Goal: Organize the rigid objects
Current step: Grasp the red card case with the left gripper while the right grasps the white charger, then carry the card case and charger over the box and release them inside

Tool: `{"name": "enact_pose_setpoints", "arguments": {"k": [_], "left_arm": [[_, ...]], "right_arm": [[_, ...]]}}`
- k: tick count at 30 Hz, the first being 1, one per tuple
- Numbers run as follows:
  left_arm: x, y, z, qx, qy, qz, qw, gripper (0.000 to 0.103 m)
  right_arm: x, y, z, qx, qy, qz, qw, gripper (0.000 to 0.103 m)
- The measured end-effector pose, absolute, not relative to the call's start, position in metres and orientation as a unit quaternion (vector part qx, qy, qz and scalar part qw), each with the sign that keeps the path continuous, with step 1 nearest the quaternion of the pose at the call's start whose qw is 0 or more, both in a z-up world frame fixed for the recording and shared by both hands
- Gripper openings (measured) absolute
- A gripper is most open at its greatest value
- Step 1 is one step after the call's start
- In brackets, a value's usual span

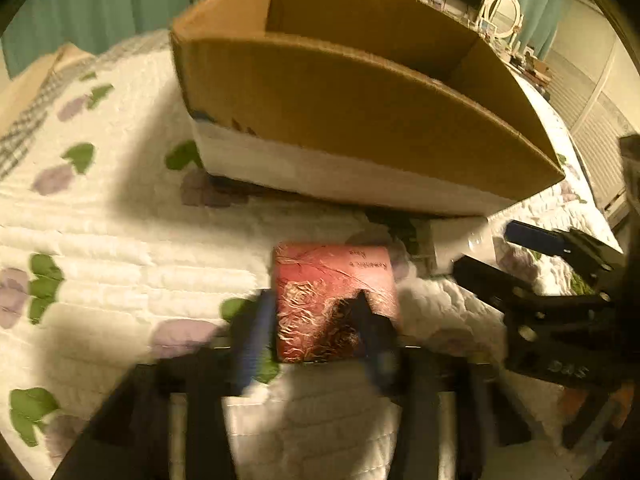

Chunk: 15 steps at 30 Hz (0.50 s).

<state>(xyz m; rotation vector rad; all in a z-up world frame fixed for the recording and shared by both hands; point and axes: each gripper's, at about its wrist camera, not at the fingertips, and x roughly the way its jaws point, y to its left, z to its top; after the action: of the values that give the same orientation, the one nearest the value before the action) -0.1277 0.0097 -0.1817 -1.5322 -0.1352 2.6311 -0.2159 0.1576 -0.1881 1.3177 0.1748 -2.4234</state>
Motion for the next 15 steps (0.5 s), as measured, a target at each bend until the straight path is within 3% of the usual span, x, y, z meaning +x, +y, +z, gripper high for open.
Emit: {"name": "enact_pose_setpoints", "arguments": {"k": [3,6,9,15], "left_arm": [[-0.128,0.011,-0.186,-0.504,-0.045,0.861,0.048,0.058],[-0.128,0.009,-0.190,-0.508,-0.058,0.858,0.053,0.059],[-0.127,0.010,-0.193,-0.508,-0.060,0.858,0.055,0.061],[-0.130,0.027,-0.204,-0.520,-0.031,0.851,0.069,0.077]], "right_arm": [[-0.230,0.148,-0.205,0.486,0.074,-0.853,0.176,0.082],[-0.227,0.142,-0.208,0.476,0.101,-0.858,0.162,0.065],[-0.220,0.150,-0.200,0.465,0.087,-0.864,0.172,0.065],[-0.196,0.163,-0.182,0.444,0.087,-0.873,0.180,0.065]]}}
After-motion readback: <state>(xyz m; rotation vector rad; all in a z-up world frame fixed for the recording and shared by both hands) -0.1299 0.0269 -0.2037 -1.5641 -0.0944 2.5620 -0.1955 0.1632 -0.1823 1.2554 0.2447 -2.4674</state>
